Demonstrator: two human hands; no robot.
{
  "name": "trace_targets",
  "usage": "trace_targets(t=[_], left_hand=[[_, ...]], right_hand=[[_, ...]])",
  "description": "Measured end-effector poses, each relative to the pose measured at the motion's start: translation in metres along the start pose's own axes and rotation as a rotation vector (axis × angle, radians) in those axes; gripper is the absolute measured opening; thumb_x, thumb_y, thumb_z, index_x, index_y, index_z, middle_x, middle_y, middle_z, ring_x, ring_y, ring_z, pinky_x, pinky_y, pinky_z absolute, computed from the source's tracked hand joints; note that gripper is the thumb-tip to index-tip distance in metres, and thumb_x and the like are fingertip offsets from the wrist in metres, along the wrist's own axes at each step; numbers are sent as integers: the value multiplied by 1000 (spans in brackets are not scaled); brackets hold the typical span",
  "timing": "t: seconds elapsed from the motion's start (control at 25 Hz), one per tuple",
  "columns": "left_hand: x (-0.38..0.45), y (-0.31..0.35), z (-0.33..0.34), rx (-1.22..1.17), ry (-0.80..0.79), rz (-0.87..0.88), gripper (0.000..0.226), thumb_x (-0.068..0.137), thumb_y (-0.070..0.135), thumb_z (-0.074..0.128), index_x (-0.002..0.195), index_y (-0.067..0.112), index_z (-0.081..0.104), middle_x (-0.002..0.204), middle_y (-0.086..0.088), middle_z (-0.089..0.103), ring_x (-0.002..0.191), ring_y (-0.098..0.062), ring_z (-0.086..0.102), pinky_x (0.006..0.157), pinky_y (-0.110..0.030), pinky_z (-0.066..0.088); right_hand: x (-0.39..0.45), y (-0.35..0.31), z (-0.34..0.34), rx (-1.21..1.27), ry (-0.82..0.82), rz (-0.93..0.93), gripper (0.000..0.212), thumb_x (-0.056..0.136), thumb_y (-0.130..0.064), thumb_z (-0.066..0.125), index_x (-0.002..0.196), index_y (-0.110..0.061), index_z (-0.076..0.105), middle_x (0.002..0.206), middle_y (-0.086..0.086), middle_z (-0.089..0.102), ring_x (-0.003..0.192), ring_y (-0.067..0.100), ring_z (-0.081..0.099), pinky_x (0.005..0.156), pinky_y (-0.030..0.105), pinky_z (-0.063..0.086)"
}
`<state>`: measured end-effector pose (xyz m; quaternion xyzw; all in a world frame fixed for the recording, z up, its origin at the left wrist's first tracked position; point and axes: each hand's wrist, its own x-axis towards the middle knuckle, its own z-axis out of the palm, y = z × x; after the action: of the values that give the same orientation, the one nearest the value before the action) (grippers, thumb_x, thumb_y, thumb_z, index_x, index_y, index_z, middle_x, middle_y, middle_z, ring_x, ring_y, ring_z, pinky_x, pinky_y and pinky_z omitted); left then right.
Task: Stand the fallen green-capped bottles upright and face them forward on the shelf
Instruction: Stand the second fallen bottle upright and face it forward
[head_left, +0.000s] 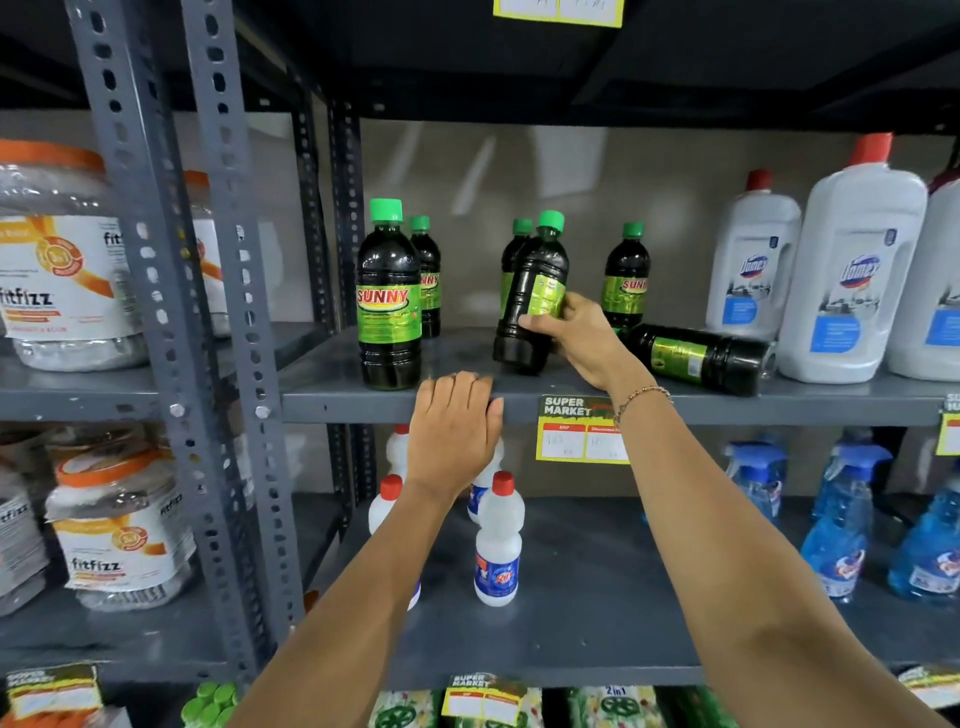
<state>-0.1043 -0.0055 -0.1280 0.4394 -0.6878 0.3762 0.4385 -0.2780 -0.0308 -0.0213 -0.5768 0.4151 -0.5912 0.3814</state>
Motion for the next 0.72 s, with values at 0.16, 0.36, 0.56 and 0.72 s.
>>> trace_targets(t=[0.16, 0.36, 0.56, 0.72], left_hand=[[-1, 2, 0, 14, 12, -16, 35, 94, 31, 38, 102, 9, 64, 95, -7, 66, 83, -26, 60, 82, -38, 40], [-1, 5, -3, -4, -10, -60, 35, 95, 31, 38, 103, 8, 64, 96, -7, 66, 84, -27, 59, 85, -37, 37], [-2, 7, -2, -4, -15, -75, 35, 95, 31, 38, 104, 9, 64, 98, -6, 66, 87, -27, 59, 88, -37, 36], [-1, 5, -1, 3, -2, -58, 36, 94, 30, 38, 103, 8, 65, 96, -7, 67, 85, -28, 61, 86, -37, 35]], right_hand=[[-2, 2, -6, -41, -204, -17, 57, 80, 9, 68, 133, -2, 50, 132, 17, 61, 121, 26, 59, 106, 38, 45], [-2, 6, -10, -7, -347, 31, 55, 91, 7, 55, 142, -4, 41, 141, 17, 54, 131, 27, 51, 111, 43, 39], [-4, 5, -9, -16, -329, 76, 59, 88, 10, 58, 142, -4, 40, 137, 14, 57, 124, 25, 55, 109, 39, 41], [-3, 2, -9, -127, -242, 37, 61, 76, 5, 74, 131, -4, 50, 125, 10, 66, 115, 21, 62, 109, 39, 43]])
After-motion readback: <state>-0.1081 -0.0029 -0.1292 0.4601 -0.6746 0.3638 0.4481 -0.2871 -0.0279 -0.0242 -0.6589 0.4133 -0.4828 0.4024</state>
